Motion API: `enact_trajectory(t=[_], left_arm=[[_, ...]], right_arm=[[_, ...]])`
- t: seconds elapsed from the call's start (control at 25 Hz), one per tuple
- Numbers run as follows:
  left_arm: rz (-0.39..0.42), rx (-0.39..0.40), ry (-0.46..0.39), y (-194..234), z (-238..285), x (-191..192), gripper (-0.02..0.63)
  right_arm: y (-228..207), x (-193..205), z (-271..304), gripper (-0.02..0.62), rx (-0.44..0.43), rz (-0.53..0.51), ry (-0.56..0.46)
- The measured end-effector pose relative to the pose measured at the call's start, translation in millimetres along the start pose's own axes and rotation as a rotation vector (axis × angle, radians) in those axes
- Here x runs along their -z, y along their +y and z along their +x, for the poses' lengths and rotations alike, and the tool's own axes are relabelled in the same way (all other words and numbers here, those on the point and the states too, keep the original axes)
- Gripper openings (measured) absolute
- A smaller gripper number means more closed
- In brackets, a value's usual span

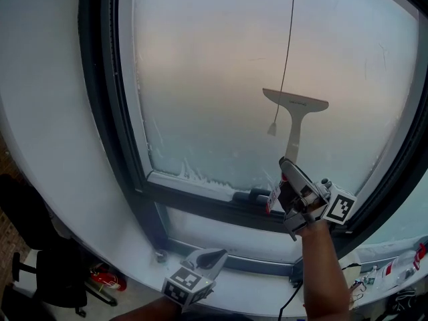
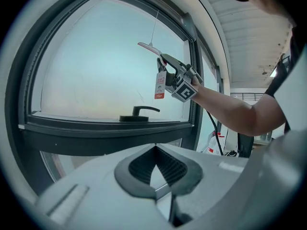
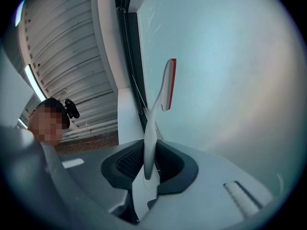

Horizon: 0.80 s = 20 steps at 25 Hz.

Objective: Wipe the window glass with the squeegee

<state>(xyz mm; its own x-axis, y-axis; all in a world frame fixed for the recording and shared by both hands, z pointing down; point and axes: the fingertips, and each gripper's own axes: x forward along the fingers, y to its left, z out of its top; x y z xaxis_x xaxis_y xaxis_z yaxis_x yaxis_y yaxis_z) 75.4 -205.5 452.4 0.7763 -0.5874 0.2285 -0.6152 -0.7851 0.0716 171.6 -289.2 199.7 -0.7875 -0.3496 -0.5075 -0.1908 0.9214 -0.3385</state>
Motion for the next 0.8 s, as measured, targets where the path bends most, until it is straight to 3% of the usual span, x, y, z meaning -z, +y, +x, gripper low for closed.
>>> enact_trajectory(t=[0.8], left_arm=[[0.002, 0.021, 0.01, -3, 8, 1, 0.001]], right_arm=[[-15, 43, -32, 0.091, 0.067, 0.075, -0.024]])
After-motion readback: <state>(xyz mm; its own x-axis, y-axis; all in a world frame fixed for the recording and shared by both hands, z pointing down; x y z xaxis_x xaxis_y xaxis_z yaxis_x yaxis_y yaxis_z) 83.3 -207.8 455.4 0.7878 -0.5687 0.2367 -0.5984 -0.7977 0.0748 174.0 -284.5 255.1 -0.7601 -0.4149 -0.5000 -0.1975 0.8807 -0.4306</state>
